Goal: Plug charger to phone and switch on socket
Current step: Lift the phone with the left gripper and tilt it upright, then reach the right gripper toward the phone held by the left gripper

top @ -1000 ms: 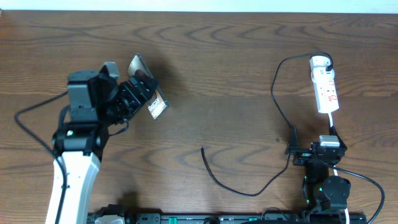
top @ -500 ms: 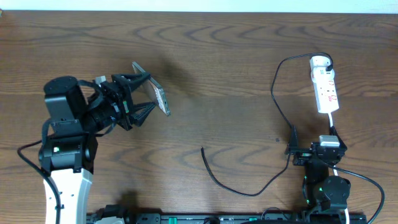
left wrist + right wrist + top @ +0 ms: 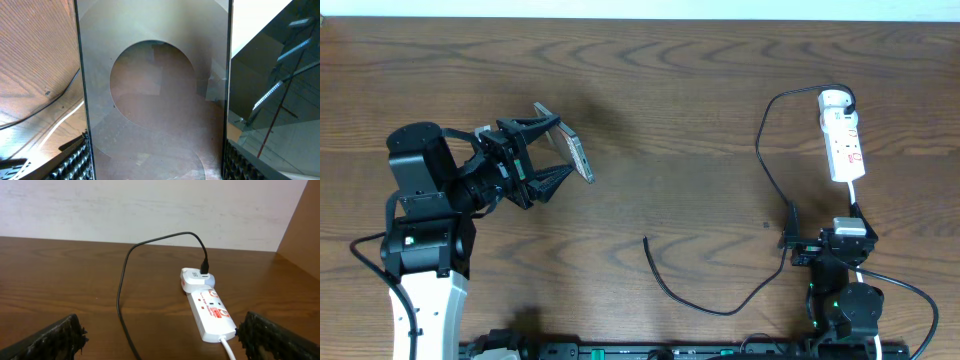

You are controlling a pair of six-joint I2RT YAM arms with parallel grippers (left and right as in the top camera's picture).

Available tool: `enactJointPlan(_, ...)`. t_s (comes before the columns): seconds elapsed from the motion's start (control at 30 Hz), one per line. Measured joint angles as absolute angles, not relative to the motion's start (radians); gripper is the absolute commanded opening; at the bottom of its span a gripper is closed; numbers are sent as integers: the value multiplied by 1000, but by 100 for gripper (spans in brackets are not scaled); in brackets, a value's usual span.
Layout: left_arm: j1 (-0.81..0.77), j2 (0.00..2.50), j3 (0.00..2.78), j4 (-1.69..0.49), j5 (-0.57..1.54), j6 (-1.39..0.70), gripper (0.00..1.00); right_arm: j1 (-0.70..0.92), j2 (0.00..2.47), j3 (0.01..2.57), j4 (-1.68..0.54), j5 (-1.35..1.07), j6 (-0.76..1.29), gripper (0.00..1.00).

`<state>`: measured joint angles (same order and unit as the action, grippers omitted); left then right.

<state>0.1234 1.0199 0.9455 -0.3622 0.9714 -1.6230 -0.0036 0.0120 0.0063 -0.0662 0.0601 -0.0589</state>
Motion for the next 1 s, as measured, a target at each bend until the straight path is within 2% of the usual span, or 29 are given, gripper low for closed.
enactJointPlan(0.37, 123, 1020, 945, -362, 968, -1619, 7, -4, 12, 6, -64, 59, -56, 99)
enactJointPlan(0.7, 123, 1080, 945, -363, 884, -1528, 7, -4, 26, 19, 16, -27, 82, 99)
enactJointPlan(0.83, 123, 1171, 945, -363, 859, -1501, 7, -4, 129, 125, -3, -62, 105, 99)
enactJointPlan(1.0, 123, 1280, 945, -366, 824, -1457, 7, -4, 438, 419, -60, -176, 119, 99)
